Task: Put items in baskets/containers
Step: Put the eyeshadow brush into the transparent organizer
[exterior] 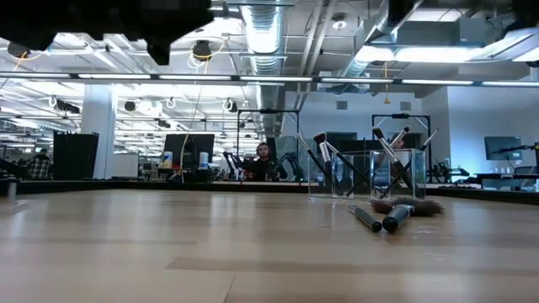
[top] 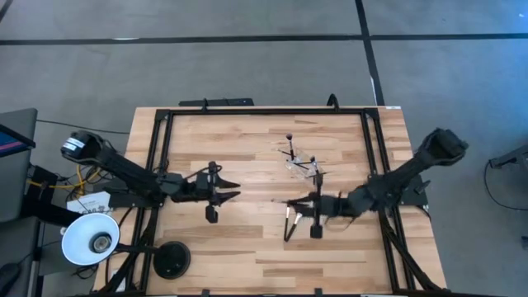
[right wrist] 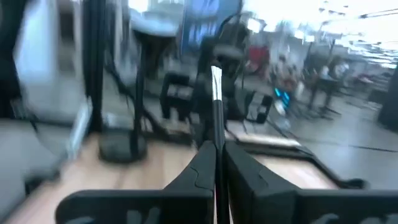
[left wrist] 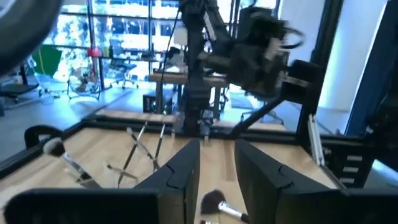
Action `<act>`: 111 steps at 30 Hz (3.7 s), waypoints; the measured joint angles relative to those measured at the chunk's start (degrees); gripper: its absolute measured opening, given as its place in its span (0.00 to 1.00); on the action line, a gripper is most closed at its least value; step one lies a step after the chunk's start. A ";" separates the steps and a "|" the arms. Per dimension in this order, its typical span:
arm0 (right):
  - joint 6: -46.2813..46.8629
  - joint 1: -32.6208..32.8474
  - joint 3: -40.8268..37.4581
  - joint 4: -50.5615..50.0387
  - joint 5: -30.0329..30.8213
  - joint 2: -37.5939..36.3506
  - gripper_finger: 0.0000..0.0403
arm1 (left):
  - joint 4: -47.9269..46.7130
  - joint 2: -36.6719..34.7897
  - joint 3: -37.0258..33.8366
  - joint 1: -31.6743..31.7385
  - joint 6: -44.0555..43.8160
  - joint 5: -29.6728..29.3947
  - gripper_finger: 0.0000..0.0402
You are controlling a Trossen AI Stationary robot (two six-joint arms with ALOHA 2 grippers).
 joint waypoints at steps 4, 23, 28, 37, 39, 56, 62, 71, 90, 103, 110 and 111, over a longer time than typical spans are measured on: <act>7.77 -6.90 -10.37 28.93 -9.11 7.85 0.01 | 3.81 6.48 2.11 0.65 -0.24 2.33 0.24; 16.69 -14.94 -1.97 41.11 -23.48 28.49 0.02 | 11.05 20.24 11.79 3.43 6.67 7.67 0.24; 17.84 -14.87 -1.75 39.67 -23.52 28.49 0.02 | 11.45 20.24 11.82 3.45 6.31 8.44 0.24; 17.59 -14.87 4.07 27.83 -23.59 28.49 0.02 | 12.36 20.19 11.86 3.49 6.27 8.48 0.24; 16.76 -14.83 4.43 28.06 -23.60 28.49 0.02 | 12.36 20.19 11.86 3.49 6.25 8.48 0.22; 14.63 -13.99 4.32 32.53 -23.37 28.49 0.03 | 12.42 20.19 11.84 3.49 5.53 10.03 0.06; 14.64 -13.99 4.31 30.65 -22.97 28.49 0.08 | 12.30 20.19 11.79 3.49 5.59 10.01 0.06; 15.50 -13.99 4.18 23.63 -21.49 25.20 0.22 | 11.55 20.19 11.79 3.49 5.60 9.27 0.04; 40.53 -9.26 4.00 -58.21 -0.49 -13.78 0.40 | 4.16 23.25 17.34 23.17 3.37 9.57 0.04; 40.13 -12.81 3.98 -58.49 -1.32 -9.21 0.36 | 4.27 39.24 27.67 29.79 2.75 14.97 0.05; 40.11 -14.69 4.00 -58.16 -2.65 -6.90 0.35 | 3.71 43.18 28.32 29.74 2.81 16.74 0.08; 40.11 -14.90 3.98 -58.30 -2.67 -6.89 0.35 | 3.22 43.21 28.28 29.74 2.80 16.58 0.09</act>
